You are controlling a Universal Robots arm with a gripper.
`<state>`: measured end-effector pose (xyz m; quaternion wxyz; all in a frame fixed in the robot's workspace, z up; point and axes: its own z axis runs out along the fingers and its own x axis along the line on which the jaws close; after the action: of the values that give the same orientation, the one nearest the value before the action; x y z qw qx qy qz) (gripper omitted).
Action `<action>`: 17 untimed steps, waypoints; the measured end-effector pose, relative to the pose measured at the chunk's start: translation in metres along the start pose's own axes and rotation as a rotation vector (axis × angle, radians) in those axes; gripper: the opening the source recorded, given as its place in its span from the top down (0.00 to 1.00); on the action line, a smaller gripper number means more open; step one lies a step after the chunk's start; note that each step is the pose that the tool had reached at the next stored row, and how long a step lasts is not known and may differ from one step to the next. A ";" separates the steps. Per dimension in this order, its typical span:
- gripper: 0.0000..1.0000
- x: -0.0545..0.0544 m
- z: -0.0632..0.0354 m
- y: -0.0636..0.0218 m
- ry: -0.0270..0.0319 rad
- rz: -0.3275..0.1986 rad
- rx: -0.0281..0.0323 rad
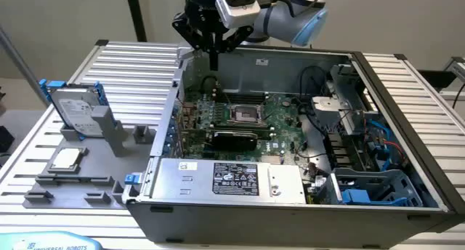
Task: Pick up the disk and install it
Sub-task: 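Reach for the disk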
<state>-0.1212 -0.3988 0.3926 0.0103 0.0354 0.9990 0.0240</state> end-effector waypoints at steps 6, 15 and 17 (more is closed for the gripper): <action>0.89 0.000 0.0000 0.0000 0.0000 0.000 0.0000; 0.89 0.002 -0.0001 -0.0001 0.0000 0.000 0.0000; 0.89 0.007 -0.0002 -0.0005 0.0001 0.000 -0.0010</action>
<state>-0.1280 -0.3988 0.3926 0.0103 0.0354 0.9990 0.0245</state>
